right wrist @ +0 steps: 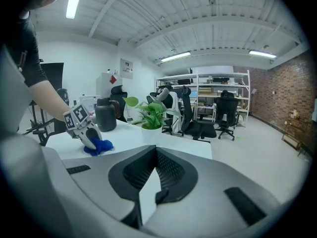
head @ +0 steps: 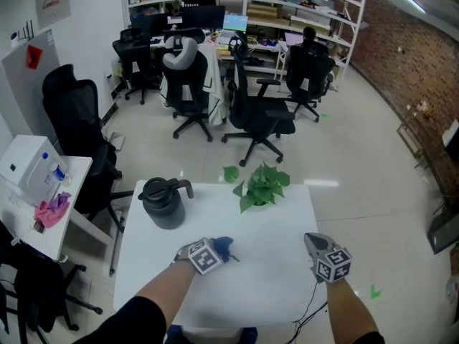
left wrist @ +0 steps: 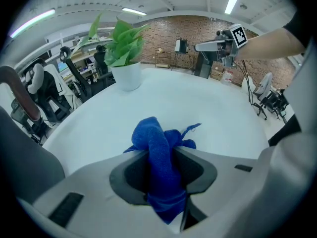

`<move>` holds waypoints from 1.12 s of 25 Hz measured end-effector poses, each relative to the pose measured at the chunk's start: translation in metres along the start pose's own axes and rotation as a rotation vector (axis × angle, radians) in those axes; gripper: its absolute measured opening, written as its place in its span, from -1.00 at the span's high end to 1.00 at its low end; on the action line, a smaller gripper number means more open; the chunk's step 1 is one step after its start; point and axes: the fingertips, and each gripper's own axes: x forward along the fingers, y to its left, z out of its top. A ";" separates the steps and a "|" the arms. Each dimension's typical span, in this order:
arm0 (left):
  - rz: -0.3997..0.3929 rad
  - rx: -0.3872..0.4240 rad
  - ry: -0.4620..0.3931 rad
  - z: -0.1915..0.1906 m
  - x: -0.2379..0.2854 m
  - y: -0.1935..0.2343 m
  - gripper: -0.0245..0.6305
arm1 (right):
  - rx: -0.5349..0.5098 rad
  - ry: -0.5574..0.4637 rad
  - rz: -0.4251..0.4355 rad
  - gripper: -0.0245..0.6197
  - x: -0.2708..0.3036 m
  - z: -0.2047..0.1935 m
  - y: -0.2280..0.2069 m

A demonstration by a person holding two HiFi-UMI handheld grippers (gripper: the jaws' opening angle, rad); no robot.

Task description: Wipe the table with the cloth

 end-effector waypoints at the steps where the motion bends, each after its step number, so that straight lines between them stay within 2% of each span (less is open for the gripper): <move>1: 0.000 0.001 0.001 -0.001 0.000 0.000 0.54 | 0.001 0.001 -0.001 0.88 0.000 -0.001 0.000; 17: -0.014 0.001 -0.007 0.002 -0.001 0.000 0.54 | 0.006 0.008 0.004 0.88 -0.007 -0.011 0.000; 22: -0.015 0.004 0.027 0.001 -0.002 0.001 0.54 | 0.011 0.012 -0.002 0.88 -0.012 -0.017 -0.006; 28: -0.041 0.006 0.002 0.024 0.014 -0.009 0.55 | 0.012 0.021 -0.015 0.88 -0.024 -0.026 -0.019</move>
